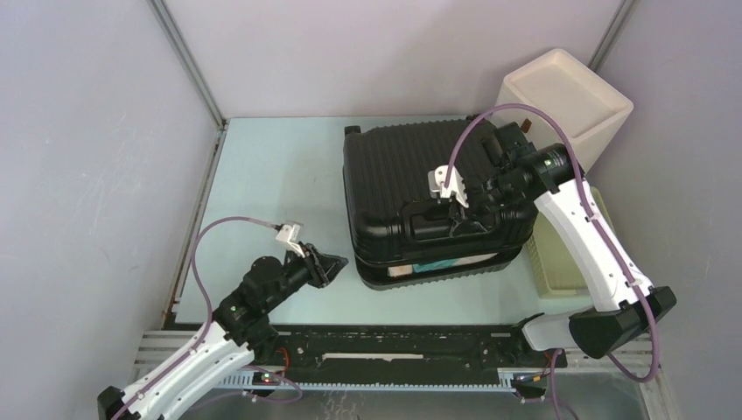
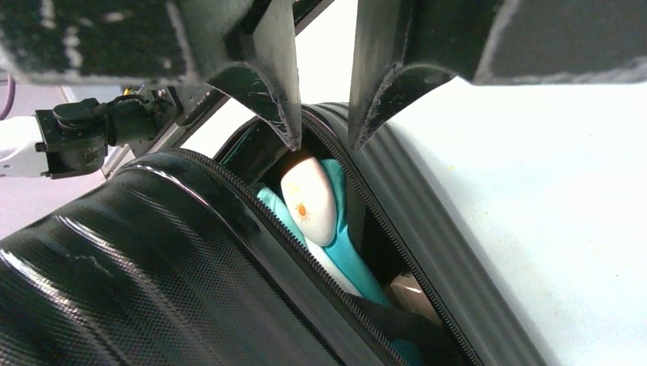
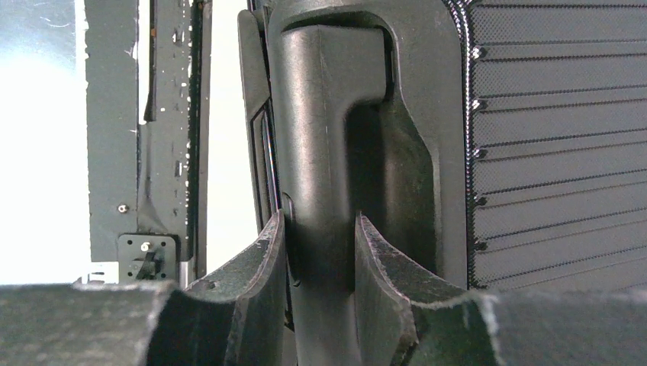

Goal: Open, take out, and arrange the luggage
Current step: Open the luggage at the center of the board.

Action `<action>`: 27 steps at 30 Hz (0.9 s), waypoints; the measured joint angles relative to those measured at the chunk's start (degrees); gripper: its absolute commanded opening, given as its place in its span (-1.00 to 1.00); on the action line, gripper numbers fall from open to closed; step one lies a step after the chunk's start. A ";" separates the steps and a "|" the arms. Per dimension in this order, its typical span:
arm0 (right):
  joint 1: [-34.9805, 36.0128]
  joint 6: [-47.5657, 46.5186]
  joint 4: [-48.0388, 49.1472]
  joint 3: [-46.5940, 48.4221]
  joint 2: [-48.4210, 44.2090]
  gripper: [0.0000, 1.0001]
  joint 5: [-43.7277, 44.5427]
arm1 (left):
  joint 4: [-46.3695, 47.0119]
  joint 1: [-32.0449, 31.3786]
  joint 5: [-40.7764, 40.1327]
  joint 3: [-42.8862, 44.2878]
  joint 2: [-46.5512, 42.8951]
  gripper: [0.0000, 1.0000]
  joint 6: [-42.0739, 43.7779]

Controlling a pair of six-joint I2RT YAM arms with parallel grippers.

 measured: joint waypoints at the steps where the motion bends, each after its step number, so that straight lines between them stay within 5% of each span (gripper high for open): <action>1: -0.02 0.07 -0.50 0.59 0.50 -1.00 -0.07 | 0.39 0.00 0.02 -0.07 0.61 -0.38 -0.17; 15: -0.26 1.92 -4.04 8.50 4.31 -1.00 -0.59 | 26.08 0.00 6.40 -2.01 21.79 -0.40 -6.88; 21: -0.74 5.62 -2.71 9.46 4.37 -0.06 -1.09 | 34.16 0.00 7.08 -1.79 23.96 -0.32 -11.15; 27: -1.77 11.28 -0.22 11.52 2.38 0.37 -2.03 | 38.03 0.15 8.55 -1.62 25.62 -0.25 -15.43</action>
